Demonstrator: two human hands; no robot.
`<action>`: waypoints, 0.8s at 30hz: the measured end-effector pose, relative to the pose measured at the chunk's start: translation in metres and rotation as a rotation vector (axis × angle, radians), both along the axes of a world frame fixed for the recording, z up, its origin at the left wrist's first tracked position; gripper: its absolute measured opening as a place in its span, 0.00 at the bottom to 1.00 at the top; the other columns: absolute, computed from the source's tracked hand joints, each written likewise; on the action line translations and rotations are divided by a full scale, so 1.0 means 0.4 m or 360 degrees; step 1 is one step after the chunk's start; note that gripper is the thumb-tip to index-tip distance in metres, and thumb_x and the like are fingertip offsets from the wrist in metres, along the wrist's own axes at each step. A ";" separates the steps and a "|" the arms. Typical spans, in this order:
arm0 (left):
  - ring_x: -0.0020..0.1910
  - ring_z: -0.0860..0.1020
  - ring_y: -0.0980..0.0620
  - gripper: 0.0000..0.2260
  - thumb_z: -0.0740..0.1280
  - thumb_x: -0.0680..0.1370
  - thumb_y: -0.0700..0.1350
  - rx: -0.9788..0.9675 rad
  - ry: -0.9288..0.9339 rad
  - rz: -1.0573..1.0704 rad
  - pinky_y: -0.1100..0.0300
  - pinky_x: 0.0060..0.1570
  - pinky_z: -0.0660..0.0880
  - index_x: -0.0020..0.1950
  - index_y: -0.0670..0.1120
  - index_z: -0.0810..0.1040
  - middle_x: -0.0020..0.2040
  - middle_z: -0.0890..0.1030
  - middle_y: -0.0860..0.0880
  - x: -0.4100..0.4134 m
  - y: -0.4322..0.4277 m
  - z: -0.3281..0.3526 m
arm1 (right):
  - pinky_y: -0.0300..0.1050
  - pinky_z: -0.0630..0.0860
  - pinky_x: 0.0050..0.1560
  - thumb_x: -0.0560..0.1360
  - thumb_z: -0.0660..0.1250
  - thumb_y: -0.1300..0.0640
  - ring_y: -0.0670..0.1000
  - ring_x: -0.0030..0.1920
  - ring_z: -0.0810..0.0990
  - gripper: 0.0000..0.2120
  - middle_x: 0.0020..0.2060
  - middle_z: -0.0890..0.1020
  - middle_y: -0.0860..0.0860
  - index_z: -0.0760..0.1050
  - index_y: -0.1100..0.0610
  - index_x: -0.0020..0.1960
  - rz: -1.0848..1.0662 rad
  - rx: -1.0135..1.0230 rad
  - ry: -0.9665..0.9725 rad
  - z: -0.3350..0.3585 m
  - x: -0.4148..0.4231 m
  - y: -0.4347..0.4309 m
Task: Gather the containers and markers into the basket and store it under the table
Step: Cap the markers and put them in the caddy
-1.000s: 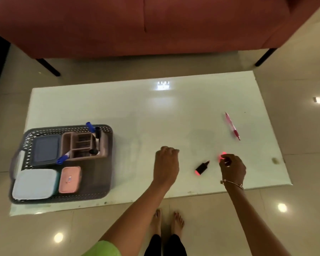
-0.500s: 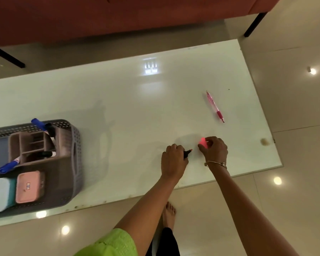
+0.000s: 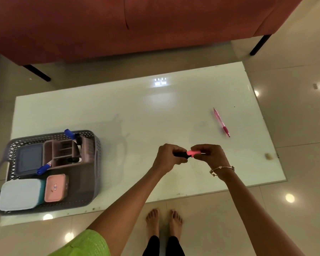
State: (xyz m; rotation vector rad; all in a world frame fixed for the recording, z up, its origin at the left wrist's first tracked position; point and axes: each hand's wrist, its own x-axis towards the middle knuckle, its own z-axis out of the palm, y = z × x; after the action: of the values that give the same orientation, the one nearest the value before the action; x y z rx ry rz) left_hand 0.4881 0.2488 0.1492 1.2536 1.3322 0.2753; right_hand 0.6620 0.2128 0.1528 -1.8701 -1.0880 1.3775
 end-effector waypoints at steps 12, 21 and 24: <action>0.30 0.81 0.49 0.21 0.76 0.65 0.32 -0.0216 -0.0299 0.0364 0.62 0.32 0.79 0.54 0.39 0.73 0.44 0.83 0.34 -0.144 0.042 0.088 | 0.36 0.81 0.41 0.64 0.72 0.73 0.49 0.39 0.84 0.13 0.42 0.85 0.58 0.82 0.62 0.46 0.0094 0.0133 0.0176 0.069 -0.167 0.062; 0.31 0.79 0.49 0.24 0.76 0.65 0.31 -0.0226 -0.0331 0.0543 0.63 0.31 0.78 0.47 0.46 0.64 0.49 0.82 0.33 -0.296 0.015 0.089 | 0.27 0.77 0.42 0.64 0.74 0.68 0.42 0.41 0.83 0.11 0.42 0.85 0.55 0.83 0.60 0.45 0.0484 0.0128 0.0011 0.106 -0.316 0.090; 0.33 0.80 0.52 0.24 0.78 0.63 0.33 -0.0142 -0.0345 0.0696 0.66 0.35 0.78 0.48 0.47 0.66 0.47 0.83 0.40 -0.339 -0.002 0.100 | 0.43 0.79 0.51 0.65 0.75 0.65 0.51 0.44 0.83 0.09 0.43 0.85 0.55 0.83 0.58 0.45 0.0558 0.0137 -0.0047 0.135 -0.374 0.123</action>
State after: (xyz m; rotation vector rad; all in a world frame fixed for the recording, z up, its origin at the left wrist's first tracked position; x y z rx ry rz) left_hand 0.3525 0.2480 0.1890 0.8223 1.4013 0.6336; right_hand 0.5122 0.2619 0.2067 -1.6985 -1.5212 1.4659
